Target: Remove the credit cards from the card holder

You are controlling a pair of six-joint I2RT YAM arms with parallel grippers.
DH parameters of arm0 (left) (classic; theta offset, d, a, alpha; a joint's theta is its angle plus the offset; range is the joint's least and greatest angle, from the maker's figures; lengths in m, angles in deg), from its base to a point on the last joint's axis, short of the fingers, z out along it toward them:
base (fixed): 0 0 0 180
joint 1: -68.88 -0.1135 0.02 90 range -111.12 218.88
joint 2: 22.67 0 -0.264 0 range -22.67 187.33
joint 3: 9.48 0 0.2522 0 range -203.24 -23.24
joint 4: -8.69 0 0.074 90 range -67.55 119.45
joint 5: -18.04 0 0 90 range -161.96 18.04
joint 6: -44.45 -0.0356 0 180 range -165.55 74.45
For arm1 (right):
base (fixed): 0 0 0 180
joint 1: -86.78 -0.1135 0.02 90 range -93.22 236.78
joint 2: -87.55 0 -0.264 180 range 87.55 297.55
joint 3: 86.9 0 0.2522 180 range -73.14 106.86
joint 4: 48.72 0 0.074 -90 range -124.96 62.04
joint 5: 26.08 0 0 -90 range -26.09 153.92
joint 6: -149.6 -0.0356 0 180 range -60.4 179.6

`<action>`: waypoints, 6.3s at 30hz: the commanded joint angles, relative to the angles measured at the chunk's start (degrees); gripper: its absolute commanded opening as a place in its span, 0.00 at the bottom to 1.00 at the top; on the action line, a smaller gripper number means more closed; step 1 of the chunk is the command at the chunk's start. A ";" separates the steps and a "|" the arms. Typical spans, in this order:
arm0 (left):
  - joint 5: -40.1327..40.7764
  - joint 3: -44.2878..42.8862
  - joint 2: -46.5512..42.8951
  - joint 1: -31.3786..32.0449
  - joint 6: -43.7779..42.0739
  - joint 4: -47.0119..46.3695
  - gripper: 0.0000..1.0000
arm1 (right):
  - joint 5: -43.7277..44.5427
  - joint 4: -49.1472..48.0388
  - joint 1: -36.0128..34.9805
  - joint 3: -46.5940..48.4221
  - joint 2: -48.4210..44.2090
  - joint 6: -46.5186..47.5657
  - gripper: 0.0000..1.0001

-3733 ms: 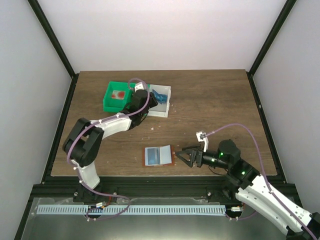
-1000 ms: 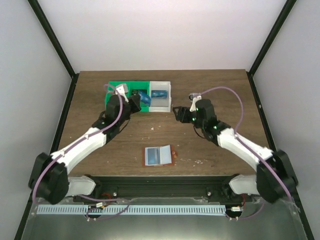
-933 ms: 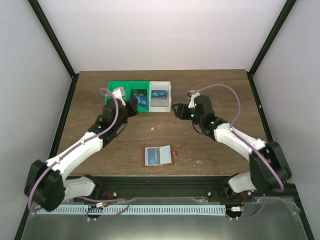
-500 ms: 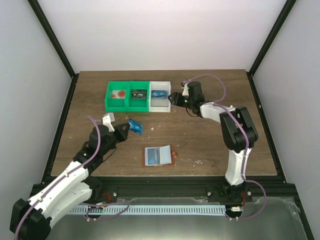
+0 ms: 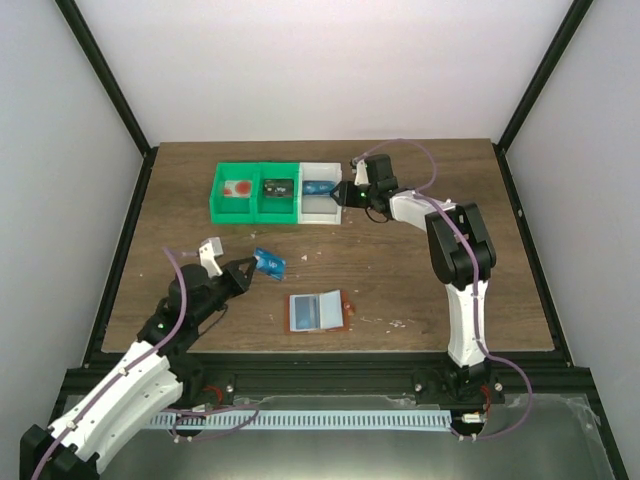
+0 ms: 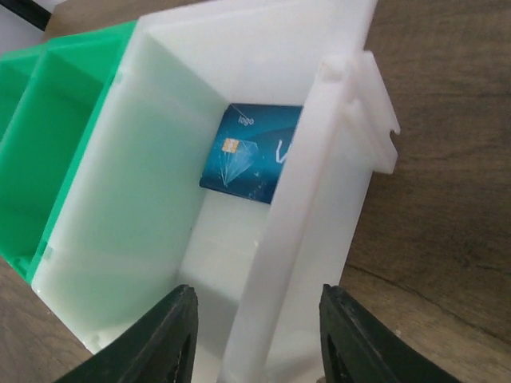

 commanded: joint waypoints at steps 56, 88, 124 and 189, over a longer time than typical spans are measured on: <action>5.86 -18.13 45.51 0.44 -1.37 -34.87 0.00 | 7.62 6.97 -7.94 -35.80 -42.48 -20.99 1.00; 16.00 -40.14 75.38 4.65 -3.07 -29.52 0.00 | 9.84 13.19 -3.86 -41.15 -73.99 -13.57 1.00; 16.89 -45.68 80.29 5.67 -7.92 -24.48 0.19 | 14.81 15.41 -3.77 -38.62 -82.79 -10.14 1.00; -27.85 6.70 25.74 3.25 -2.67 -21.97 0.52 | 11.38 10.18 -26.09 -53.56 -61.01 -27.56 0.34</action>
